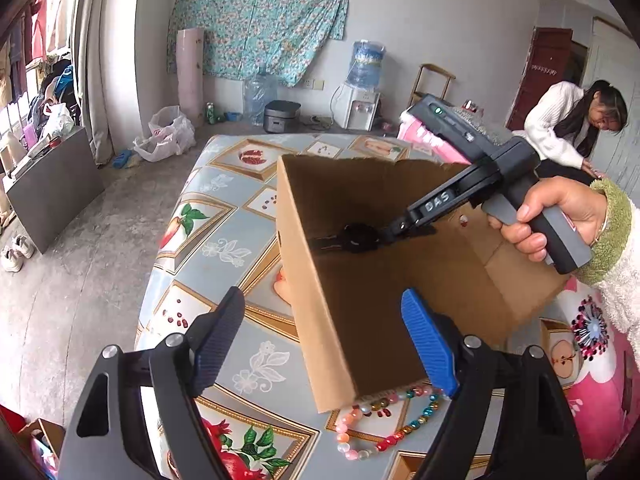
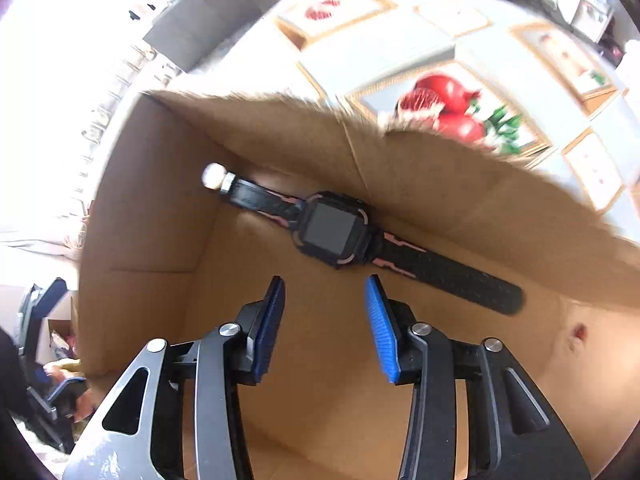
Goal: Organize jewelry
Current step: 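Withdraw both tools from the box toward the beaded bracelet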
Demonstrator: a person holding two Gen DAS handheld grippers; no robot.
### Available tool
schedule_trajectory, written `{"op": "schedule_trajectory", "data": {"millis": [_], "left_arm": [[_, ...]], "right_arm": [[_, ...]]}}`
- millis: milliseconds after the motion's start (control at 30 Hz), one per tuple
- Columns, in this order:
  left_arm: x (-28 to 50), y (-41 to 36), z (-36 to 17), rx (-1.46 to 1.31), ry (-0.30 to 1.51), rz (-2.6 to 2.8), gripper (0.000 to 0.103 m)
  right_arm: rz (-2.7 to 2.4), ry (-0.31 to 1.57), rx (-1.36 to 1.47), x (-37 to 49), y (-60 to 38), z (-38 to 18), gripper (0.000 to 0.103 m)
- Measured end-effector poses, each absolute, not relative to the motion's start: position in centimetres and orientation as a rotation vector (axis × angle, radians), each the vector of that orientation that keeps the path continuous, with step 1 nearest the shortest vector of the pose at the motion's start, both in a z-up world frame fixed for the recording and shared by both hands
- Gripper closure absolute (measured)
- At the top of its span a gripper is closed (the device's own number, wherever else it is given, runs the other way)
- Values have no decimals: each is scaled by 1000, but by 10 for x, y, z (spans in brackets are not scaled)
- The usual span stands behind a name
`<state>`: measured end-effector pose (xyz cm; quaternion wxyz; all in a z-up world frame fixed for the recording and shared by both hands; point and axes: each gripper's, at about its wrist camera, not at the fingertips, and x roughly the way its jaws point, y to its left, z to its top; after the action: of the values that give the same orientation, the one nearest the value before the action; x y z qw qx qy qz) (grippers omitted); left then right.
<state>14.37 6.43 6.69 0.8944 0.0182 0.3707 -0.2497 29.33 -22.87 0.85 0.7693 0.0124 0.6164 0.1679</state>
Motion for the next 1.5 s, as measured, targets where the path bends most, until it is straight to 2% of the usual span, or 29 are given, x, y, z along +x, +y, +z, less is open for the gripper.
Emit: {"op": "schedule_trajectory", "data": {"millis": [133, 233, 367, 467, 600, 767, 900, 967, 1500], "left_arm": [[119, 77, 76, 11, 716, -555, 14], [96, 84, 73, 19, 721, -566, 9], [70, 81, 48, 40, 813, -565, 7], [56, 72, 17, 60, 907, -548, 7], [46, 54, -22, 129, 1018, -499, 7], [36, 32, -42, 278, 989, -440, 7], [34, 29, -50, 285, 1002, -408, 5], [36, 32, -52, 245, 1017, -400, 5], [23, 34, -54, 224, 992, -368, 4]], "right_arm": [[389, 1135, -41, 245, -227, 72, 44], [448, 926, -68, 177, -228, 115, 35], [528, 783, -46, 96, -235, 118, 19], [537, 792, -13, 52, -239, 98, 15], [393, 928, 73, 19, -260, 47, 14], [85, 1093, 112, -11, -282, -24, 15], [-29, 1055, 13, -20, -277, -35, 15], [-41, 1034, -33, -23, -271, -37, 10], [-65, 1009, -6, -26, -260, -39, 8]]}}
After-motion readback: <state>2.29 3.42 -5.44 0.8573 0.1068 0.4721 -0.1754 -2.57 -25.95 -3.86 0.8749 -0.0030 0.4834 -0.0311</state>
